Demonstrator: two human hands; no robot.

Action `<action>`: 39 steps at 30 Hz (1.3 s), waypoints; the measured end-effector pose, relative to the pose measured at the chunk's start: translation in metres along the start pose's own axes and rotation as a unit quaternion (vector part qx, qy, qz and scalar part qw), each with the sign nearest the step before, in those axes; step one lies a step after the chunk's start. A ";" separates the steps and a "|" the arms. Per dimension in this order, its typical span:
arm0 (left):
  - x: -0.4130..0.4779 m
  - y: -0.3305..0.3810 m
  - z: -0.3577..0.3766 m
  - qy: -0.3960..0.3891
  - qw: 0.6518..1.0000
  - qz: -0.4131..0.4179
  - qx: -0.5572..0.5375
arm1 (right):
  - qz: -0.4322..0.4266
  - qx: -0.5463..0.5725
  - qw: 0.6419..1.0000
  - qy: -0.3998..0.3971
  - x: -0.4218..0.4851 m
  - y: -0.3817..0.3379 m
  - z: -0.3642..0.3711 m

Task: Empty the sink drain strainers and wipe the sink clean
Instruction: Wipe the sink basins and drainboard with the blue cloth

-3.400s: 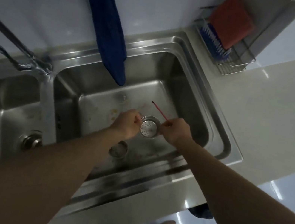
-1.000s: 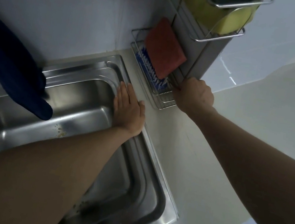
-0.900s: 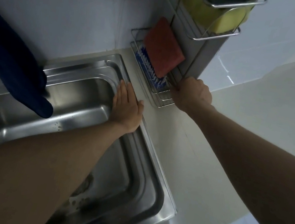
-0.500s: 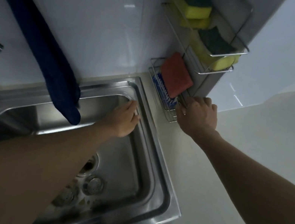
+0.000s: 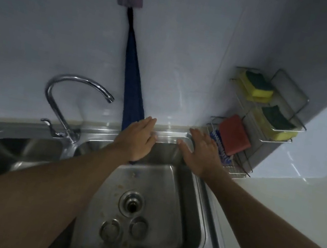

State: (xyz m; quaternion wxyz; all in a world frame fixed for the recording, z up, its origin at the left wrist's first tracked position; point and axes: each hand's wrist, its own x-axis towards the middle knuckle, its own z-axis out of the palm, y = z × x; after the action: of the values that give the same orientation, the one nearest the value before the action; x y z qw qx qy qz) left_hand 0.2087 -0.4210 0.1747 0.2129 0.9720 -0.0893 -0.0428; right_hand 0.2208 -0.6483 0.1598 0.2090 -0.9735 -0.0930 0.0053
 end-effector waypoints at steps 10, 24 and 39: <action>0.025 -0.053 -0.137 0.201 0.971 0.104 0.080 | -0.053 0.139 0.986 0.077 0.076 -0.129 -0.044; 0.099 -0.125 -0.230 0.294 0.908 0.113 0.277 | -0.021 0.383 0.916 0.120 0.190 -0.258 -0.096; 0.114 -0.132 -0.216 0.349 0.872 0.114 0.323 | 0.045 0.428 0.895 0.117 0.207 -0.268 -0.117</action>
State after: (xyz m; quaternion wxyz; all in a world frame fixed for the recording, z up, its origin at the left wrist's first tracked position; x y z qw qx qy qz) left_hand 0.3668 -0.2375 0.3098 -0.0924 0.9217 -0.1279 0.3545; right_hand 0.3823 -0.4178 0.3820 0.6145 -0.7866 -0.0128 -0.0595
